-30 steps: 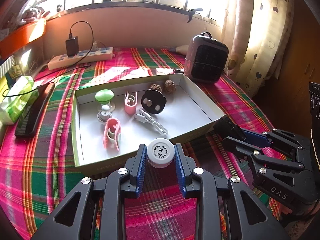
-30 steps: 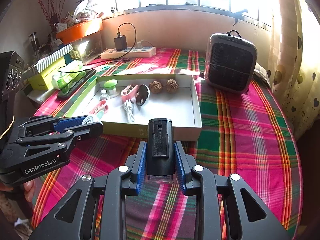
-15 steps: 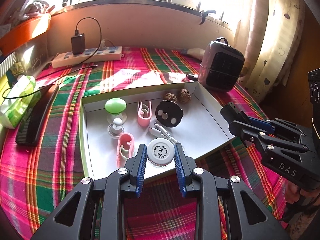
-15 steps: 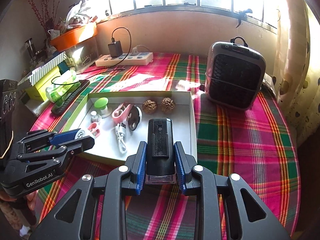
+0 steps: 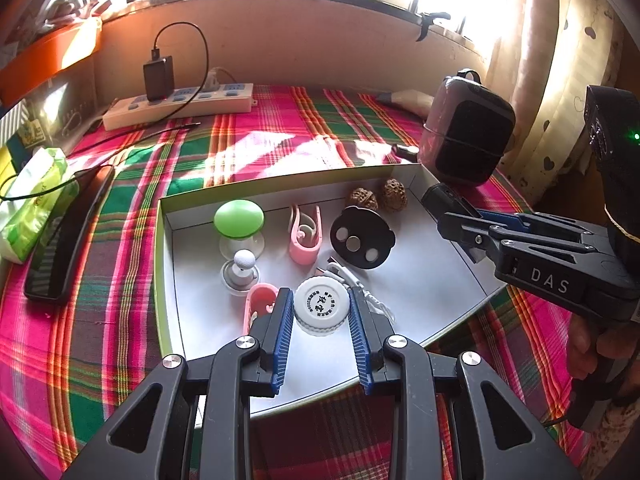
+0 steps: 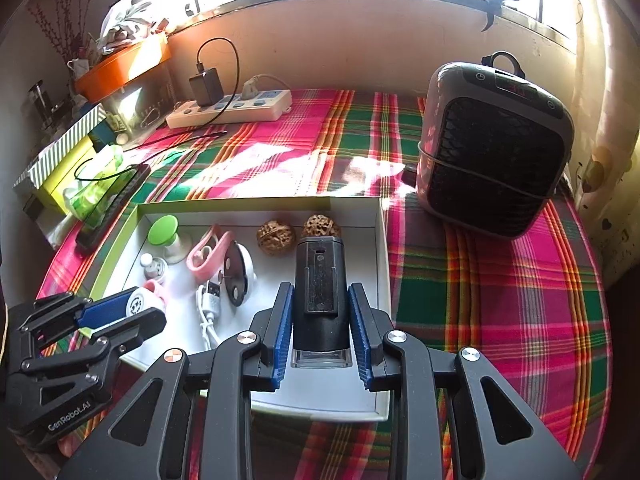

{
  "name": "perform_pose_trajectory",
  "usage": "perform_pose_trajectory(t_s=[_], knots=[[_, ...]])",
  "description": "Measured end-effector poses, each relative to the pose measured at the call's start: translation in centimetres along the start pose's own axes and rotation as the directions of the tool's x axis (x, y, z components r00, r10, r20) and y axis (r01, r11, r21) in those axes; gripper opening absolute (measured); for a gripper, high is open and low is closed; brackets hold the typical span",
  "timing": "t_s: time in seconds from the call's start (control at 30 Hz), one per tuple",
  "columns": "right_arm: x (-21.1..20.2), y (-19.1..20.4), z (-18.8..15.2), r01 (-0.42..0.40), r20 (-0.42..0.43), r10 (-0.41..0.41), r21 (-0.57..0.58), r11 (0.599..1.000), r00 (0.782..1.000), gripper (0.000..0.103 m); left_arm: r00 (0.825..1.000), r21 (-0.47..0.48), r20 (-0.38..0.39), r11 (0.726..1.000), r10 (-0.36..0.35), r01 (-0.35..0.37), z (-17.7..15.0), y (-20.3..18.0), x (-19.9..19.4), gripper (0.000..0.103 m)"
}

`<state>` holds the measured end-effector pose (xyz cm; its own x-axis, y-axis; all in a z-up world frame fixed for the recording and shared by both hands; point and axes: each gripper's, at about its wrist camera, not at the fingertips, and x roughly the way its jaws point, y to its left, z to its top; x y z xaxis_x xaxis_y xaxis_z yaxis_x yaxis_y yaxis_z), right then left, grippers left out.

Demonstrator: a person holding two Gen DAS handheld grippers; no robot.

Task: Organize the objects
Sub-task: 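Carry the white tin with the left tool while the right tool carries the cylinder into the box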

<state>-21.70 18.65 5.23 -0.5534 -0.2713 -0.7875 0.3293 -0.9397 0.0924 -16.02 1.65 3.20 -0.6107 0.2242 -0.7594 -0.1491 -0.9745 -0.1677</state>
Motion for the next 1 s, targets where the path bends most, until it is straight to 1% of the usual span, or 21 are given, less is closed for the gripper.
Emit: perform_pose_trajectory(t_s=[0.37,0.7,1.0], knots=[[2.1,-0.3,-0.1,0.001,-0.050,-0.002,-0.008,1.000,0.999,0.029,1.000,0.009,-0.026,1.000,0.004,-0.003,0.0,-0.3,1.6,0.026],[2.5,0.4,-0.2,0.021,-0.044,-0.023,-0.051,0.998,0.999,0.029,0.999,0.020,-0.047,1.000,0.005,-0.004,-0.2,-0.7,2.4,0.026],[2.6,0.5,-0.2,0.023,-0.046,-0.025,-0.048,0.999,0.999,0.029,0.999,0.015,-0.048,1.000,0.004,-0.004,-0.2,-0.6,2.5,0.026]])
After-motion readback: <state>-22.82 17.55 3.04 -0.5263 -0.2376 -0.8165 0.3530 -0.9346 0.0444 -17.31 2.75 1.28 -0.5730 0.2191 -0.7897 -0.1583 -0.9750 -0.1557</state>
